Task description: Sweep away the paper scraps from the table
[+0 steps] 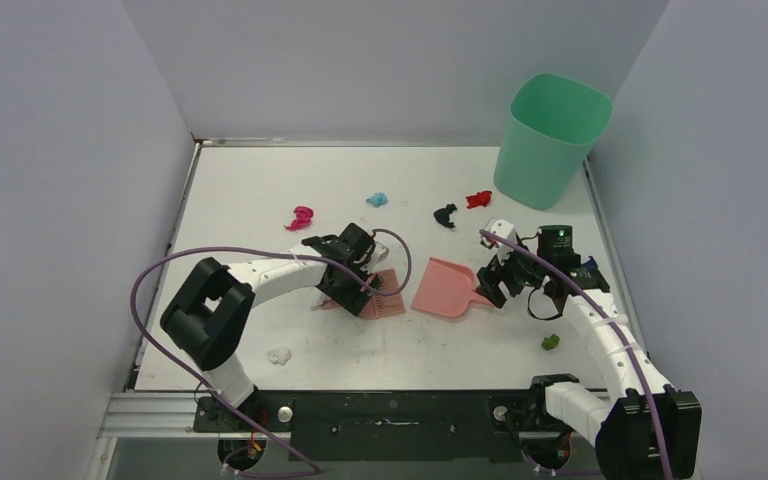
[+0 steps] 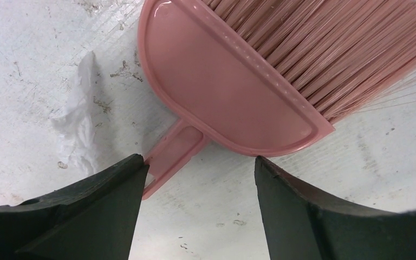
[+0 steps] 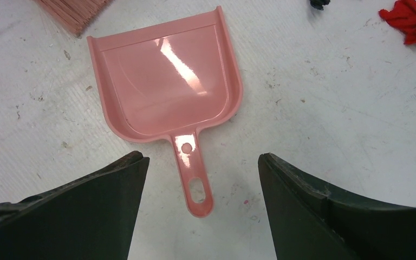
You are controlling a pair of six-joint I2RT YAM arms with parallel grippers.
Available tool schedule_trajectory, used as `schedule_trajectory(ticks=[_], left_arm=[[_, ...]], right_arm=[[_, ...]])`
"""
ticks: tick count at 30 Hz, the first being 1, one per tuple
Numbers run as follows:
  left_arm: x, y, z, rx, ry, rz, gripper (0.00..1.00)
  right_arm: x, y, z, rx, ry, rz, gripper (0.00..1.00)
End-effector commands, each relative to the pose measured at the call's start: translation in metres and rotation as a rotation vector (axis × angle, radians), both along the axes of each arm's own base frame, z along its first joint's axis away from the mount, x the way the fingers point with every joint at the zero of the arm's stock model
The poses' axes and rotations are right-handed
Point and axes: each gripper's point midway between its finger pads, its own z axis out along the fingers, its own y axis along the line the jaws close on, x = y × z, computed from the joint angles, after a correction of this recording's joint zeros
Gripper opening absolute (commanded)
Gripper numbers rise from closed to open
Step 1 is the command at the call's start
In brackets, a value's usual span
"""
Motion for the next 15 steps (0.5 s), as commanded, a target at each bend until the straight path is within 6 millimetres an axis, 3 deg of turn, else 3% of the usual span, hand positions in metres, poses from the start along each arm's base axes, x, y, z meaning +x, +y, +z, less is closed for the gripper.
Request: schedule_trajectory(ticks=[1,6,15], left_arm=[[0.014,-0.006,0.004,0.006,-0.045,-0.005,0.71],[0.008,-0.013,-0.001,-0.010,-0.008,-0.019,0.68],[-0.019,-0.030,0.009,0.011,0.004,-0.044,0.49]], right_arm=[[0.006,0.002,0.010,0.004,-0.053,0.018,0.76],[0.005,0.003,0.012,0.008,-0.059,0.024,0.76],[0.006,0.002,0.010,0.003,-0.055,0.019,0.77]])
